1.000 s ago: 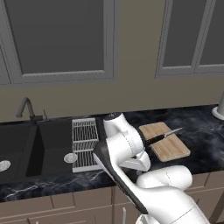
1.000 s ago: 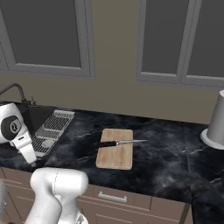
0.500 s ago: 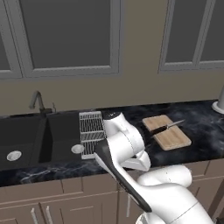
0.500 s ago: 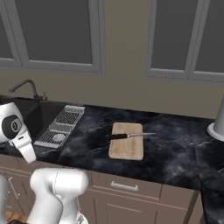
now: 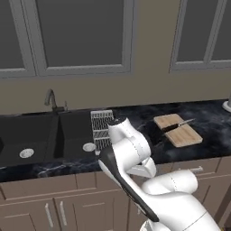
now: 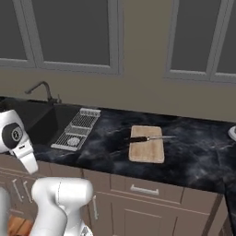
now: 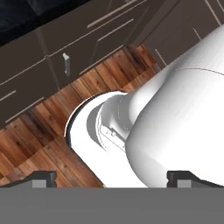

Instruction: Pick up the knife from the drawer and place it on the cutting board. Then place the meat from the plate to the cutting board.

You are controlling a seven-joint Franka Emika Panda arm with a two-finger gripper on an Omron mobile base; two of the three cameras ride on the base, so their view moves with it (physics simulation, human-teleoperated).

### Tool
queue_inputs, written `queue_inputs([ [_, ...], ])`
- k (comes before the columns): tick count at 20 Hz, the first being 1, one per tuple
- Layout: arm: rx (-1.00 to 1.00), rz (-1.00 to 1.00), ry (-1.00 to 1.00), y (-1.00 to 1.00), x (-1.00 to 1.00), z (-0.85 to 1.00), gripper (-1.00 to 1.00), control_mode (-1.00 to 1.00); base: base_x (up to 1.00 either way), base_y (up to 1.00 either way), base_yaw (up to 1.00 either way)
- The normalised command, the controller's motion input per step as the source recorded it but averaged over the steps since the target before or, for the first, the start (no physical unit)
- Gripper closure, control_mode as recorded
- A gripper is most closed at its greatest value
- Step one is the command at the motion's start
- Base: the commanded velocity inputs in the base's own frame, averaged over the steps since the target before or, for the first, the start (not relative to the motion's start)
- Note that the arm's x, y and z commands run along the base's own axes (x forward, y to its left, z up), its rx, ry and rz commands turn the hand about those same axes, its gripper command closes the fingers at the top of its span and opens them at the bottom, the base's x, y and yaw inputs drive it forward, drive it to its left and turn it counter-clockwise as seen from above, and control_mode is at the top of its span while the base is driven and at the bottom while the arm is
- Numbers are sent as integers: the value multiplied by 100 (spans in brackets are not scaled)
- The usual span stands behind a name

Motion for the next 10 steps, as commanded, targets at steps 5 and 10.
queue_inputs([
  [5, 0, 0, 0, 0, 0, 0, -100, 100, -44, 95, 7],
  [10, 0, 0, 0, 0, 0, 0, -100, 100, -22, 100, 8],
])
